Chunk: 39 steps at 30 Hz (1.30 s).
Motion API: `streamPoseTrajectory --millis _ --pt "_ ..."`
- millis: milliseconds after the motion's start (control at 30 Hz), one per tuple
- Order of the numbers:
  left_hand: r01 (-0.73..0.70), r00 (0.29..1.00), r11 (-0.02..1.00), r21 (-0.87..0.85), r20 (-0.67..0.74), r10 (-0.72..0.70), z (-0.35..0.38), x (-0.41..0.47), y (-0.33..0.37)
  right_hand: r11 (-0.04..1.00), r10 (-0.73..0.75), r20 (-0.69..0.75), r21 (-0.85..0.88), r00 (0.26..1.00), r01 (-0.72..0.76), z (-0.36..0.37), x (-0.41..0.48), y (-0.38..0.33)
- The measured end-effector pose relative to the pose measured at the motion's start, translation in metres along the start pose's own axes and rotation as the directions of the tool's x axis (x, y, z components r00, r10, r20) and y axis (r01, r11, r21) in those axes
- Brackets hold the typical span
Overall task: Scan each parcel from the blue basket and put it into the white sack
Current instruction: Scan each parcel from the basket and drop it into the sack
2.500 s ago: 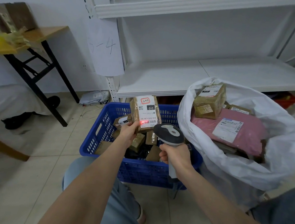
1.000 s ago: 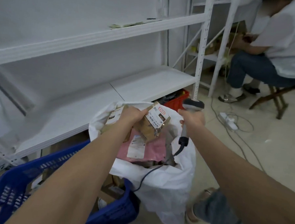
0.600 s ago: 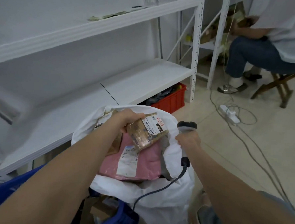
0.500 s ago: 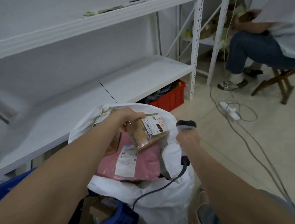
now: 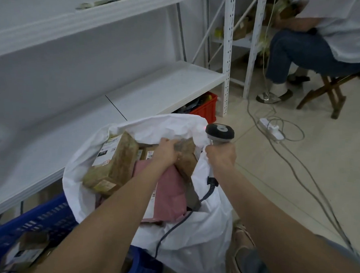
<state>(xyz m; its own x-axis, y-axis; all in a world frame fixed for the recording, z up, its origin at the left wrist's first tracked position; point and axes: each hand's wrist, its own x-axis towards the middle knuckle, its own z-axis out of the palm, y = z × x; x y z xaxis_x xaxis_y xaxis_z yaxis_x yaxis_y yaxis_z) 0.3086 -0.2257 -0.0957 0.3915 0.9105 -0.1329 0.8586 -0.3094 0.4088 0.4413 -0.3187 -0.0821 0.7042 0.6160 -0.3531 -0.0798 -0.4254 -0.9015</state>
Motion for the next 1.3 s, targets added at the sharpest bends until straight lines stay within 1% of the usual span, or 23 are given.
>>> streamPoseTrajectory --millis 33,67,100,133,167,200,233,300,367,433,500,600,633,733,800,867,967,1067,1133,1233,1300 --pt "-0.092 0.996 0.989 0.114 -0.005 0.093 0.003 0.001 -0.004 1.0 -0.003 0.013 0.008 1.0 0.003 0.002 0.001 0.001" --pt "-0.17 0.985 0.955 0.242 0.05 0.162 0.008 0.0 -0.005 1.0 -0.006 0.024 0.007 1.0 0.006 0.004 0.001 0.002" --pt "-0.213 0.974 0.916 0.34 0.144 0.172 0.016 -0.002 -0.005 1.0 -0.004 0.036 -0.005 0.999 0.004 0.007 -0.002 0.001" --pt "-0.221 0.962 0.893 0.392 0.236 0.135 0.024 -0.006 -0.003 1.0 -0.002 0.046 -0.01 0.999 0.003 0.009 -0.005 0.001" --pt "-0.223 0.948 0.884 0.41 0.301 0.099 0.03 -0.008 0.0 1.0 0.004 0.043 -0.012 0.999 -0.004 0.012 -0.006 0.001" --pt "-0.216 0.938 0.886 0.409 0.338 0.073 0.032 -0.011 0.001 1.0 0.019 0.026 -0.013 0.999 -0.019 0.013 -0.007 0.001" --pt "-0.222 0.943 0.893 0.392 0.318 0.095 0.032 -0.012 0.0 0.999 0.031 0.014 -0.014 0.999 -0.031 0.012 -0.009 0.0" --pt "-0.191 0.973 0.925 0.329 0.188 0.135 0.022 -0.012 -0.007 1.0 0.018 0.044 0.002 0.999 -0.018 0.01 -0.012 0.001" --pt "-0.17 0.985 0.929 0.329 0.09 0.149 0.002 -0.019 -0.015 1.0 0.012 0.08 0.022 0.997 -0.013 0.009 -0.021 0.0" --pt "-0.122 0.992 0.925 0.359 0.059 0.108 -0.018 -0.034 -0.023 1.0 0.005 0.078 0.016 0.997 -0.007 0.011 -0.035 -0.004" --pt "-0.081 0.997 0.913 0.4 0.044 0.069 -0.033 -0.051 -0.031 0.999 -0.013 0.07 -0.04 0.997 0.016 0.013 -0.053 -0.011" --pt "-0.052 0.998 0.889 0.454 0.003 0.056 -0.049 -0.08 -0.046 0.987 -0.068 0.086 -0.137 0.994 0.08 0.015 -0.086 -0.022" --pt "-0.035 0.999 0.893 0.449 -0.021 0.05 -0.054 -0.092 -0.052 0.985 -0.089 0.106 -0.136 0.99 0.103 0.017 -0.098 -0.024" --pt "0.017 0.992 0.891 0.454 -0.118 0.042 -0.071 -0.132 -0.076 0.989 -0.114 0.245 -0.059 0.963 0.132 0.035 -0.141 -0.025" --pt "0.072 0.988 0.9 0.43 -0.151 -0.007 -0.081 -0.161 -0.101 0.989 -0.119 0.343 -0.037 0.932 0.14 0.054 -0.172 -0.02" --pt "0.146 0.984 0.911 0.387 -0.155 -0.091 -0.092 -0.19 -0.134 0.99 -0.116 0.439 -0.018 0.891 0.138 0.074 -0.205 -0.015" --pt "0.272 0.961 0.902 0.337 -0.148 -0.234 -0.102 -0.236 -0.189 0.987 -0.087 0.549 -0.065 0.831 0.147 0.107 -0.248 -0.001" --pt "0.382 0.924 0.871 0.309 -0.13 -0.359 -0.102 -0.276 -0.238 0.987 -0.026 0.619 -0.109 0.785 0.119 0.146 -0.28 0.019" --pt "0.451 0.892 0.842 0.296 -0.11 -0.439 -0.097 -0.296 -0.268 0.98 0.004 0.666 -0.149 0.746 0.129 0.174 -0.295 0.035" --pt "0.503 0.856 0.808 0.307 -0.053 -0.513 -0.078 -0.314 -0.313 0.964 0.078 0.726 -0.229 0.684 0.134 0.212 -0.312 0.059" --pt "0.538 0.829 0.799 0.27 0.001 -0.559 -0.065 -0.318 -0.341 0.948 0.136 0.742 -0.29 0.656 0.132 0.238 -0.318 0.074"
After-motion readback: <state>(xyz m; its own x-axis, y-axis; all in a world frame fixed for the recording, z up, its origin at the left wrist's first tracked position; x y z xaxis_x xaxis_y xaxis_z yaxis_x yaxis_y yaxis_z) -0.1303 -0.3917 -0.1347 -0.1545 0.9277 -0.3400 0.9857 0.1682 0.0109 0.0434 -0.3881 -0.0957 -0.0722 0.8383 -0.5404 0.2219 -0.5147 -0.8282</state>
